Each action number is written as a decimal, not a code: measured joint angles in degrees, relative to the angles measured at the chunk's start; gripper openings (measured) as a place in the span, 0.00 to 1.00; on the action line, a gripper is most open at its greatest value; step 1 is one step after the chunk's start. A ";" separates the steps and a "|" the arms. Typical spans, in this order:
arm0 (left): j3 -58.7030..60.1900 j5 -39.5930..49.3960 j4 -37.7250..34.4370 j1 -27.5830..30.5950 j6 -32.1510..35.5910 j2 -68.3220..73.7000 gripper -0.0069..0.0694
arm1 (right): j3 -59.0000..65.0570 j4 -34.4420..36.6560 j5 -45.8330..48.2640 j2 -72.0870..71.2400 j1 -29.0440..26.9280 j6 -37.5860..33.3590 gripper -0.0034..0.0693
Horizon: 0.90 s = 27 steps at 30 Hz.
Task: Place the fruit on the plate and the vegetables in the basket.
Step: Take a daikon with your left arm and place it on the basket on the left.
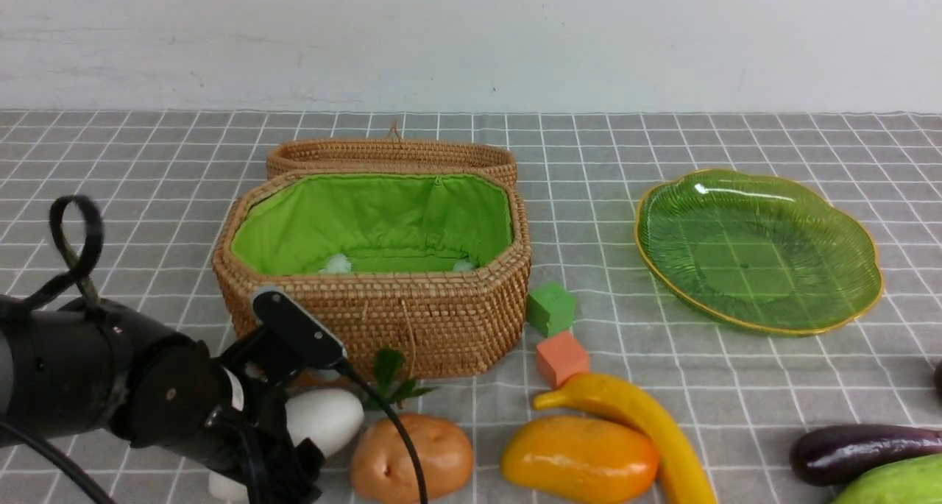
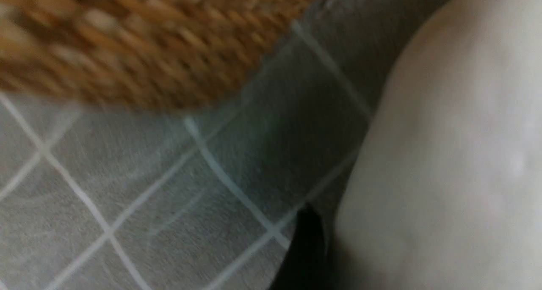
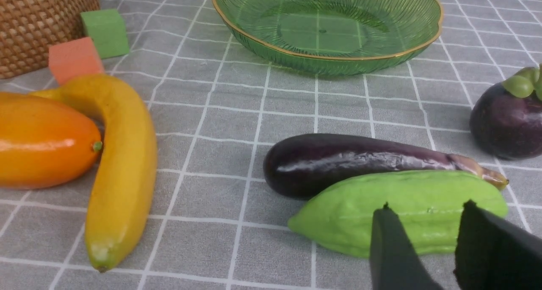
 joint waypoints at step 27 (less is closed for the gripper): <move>-20.47 21.40 8.11 0.00 1.90 -25.55 0.78 | 0.00 0.00 0.00 0.00 0.00 0.00 0.38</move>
